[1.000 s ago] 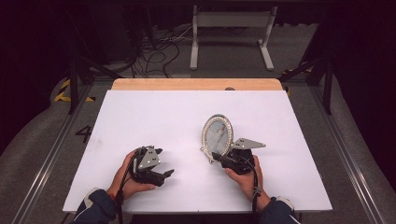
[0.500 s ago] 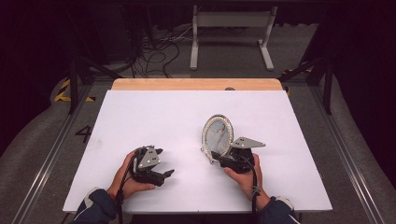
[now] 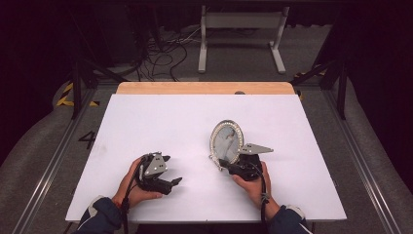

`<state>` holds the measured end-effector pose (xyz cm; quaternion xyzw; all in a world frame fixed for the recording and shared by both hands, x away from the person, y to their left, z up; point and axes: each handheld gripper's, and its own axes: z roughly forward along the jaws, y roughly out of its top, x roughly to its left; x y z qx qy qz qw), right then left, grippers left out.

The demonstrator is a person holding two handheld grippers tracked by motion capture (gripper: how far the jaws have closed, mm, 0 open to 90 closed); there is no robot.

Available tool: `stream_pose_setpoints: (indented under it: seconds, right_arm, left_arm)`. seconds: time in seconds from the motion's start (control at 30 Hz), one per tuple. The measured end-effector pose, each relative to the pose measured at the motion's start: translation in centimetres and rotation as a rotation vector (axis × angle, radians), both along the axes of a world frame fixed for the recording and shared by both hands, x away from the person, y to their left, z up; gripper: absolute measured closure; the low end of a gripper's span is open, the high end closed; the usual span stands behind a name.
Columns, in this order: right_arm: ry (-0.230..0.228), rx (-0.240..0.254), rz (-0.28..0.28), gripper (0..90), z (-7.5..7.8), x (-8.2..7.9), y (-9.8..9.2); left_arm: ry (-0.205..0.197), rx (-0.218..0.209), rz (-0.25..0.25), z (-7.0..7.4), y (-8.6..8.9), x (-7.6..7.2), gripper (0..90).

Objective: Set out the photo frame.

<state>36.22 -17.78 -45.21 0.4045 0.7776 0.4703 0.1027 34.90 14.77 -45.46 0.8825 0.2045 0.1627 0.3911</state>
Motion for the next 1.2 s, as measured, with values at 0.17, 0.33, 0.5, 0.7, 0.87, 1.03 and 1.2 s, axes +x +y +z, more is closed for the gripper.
stream_pose_setpoints:
  seconds: [0.17, 0.33, 0.5, 0.7, 0.87, 1.03, 1.2]
  right_arm:
    - [0.021, -0.006, 0.059, 78.7, 0.2, 0.2, -0.3]
    - [0.027, -0.007, 0.075, 78.2, 0.3, 0.3, -0.4]
    - [0.017, -0.028, 0.063, 69.6, 0.3, 0.1, -0.3]
    - [-0.02, -0.073, 0.05, 62.7, 1.0, -0.8, -1.1]
    - [-0.058, -0.111, 0.047, 61.6, 1.7, -1.7, -1.7]
    - [-0.105, -0.124, 0.03, 67.0, 2.6, -3.3, -2.9]
    - [-0.14, -0.098, 0.002, 72.4, 3.5, -4.3, -3.7]
  left_arm:
    - [0.003, -0.003, -0.003, 0.0, 0.0, 0.0, 17.0]
    - [0.004, -0.004, -0.006, 0.0, 0.0, 0.0, 16.9]
    - [0.01, -0.005, -0.01, 0.0, -0.3, 0.3, 16.9]
    - [0.029, -0.039, -0.02, 0.3, -1.4, 1.9, 16.6]
    - [0.06, -0.092, -0.033, 0.8, -2.3, 3.2, 16.3]
    - [0.065, -0.123, -0.058, 1.3, -4.0, 4.2, 16.9]
    - [0.07, -0.155, -0.081, 1.7, -5.8, 5.5, 19.8]
